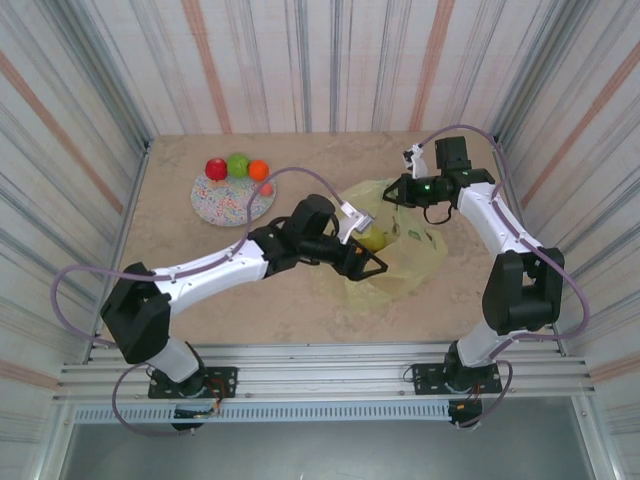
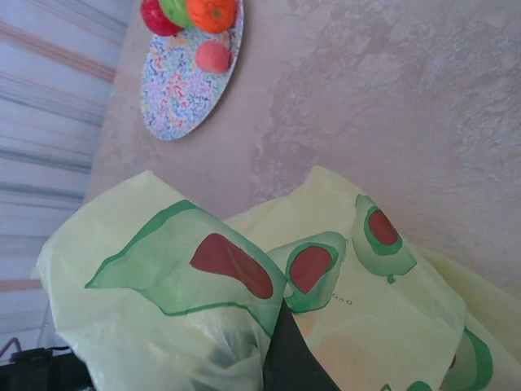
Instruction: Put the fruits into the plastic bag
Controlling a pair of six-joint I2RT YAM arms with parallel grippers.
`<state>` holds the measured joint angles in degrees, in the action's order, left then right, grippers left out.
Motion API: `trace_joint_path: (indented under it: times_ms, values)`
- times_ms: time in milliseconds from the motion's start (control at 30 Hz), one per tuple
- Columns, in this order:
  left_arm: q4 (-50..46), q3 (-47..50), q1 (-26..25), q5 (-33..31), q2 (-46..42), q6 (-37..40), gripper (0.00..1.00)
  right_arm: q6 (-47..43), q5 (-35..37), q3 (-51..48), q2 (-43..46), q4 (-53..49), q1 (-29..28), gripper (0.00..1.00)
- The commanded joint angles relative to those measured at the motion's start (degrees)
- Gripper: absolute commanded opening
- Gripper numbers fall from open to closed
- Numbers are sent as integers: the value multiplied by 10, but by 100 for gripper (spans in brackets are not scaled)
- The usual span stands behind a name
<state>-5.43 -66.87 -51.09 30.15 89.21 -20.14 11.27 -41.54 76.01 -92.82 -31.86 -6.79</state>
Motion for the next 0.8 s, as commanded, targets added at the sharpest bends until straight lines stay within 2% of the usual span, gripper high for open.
trace_joint_path:
  times_ms: [0,133,233,400,567,767]
  values:
    - [-63,-8,35,-70,-39,28,90,-31,6,0,17,-18,-5,0]
    - [-39,21,89,-60,-83,15,91,-23,4,-8,21,-6,-6,0]
    - [-32,37,130,-91,-122,12,92,1,12,-11,24,12,-8,0]
    - [-61,51,233,-210,-162,-37,96,94,43,-28,27,66,-14,0]
    - [-123,3,354,-243,-84,-78,96,133,73,-35,23,115,-41,0]
    - [-205,-128,370,-309,86,-6,94,125,84,-13,0,111,-55,0]
